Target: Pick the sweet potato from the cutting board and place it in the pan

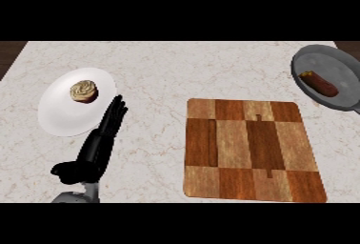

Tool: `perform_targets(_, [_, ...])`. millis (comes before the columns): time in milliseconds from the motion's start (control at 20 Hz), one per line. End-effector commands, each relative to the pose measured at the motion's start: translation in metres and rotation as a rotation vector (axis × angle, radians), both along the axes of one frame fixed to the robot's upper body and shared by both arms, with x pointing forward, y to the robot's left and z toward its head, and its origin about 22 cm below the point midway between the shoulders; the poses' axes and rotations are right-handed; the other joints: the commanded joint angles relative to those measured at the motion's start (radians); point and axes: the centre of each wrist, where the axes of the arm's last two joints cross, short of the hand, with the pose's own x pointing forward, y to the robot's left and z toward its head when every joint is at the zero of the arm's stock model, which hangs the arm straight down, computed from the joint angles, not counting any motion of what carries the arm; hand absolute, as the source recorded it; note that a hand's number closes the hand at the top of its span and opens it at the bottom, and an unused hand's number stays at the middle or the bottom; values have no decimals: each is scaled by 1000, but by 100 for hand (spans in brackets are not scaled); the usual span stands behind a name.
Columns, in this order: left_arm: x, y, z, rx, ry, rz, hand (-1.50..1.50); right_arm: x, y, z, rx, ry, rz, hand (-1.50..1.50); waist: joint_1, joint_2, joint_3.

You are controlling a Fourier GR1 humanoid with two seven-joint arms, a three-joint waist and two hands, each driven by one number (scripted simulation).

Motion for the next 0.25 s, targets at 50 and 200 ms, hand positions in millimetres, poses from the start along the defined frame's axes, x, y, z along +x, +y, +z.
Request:
perform_targets(50, [-10,-1,-5,-8,-5,-12,0,-7,-5,0,-49,6,-20,-150,0,0,0])
perform_targets(200, [-13,-7,0,-8,-12,-1,0,-4,4,-12,-125,-24,-36,-150,4,-1,0])
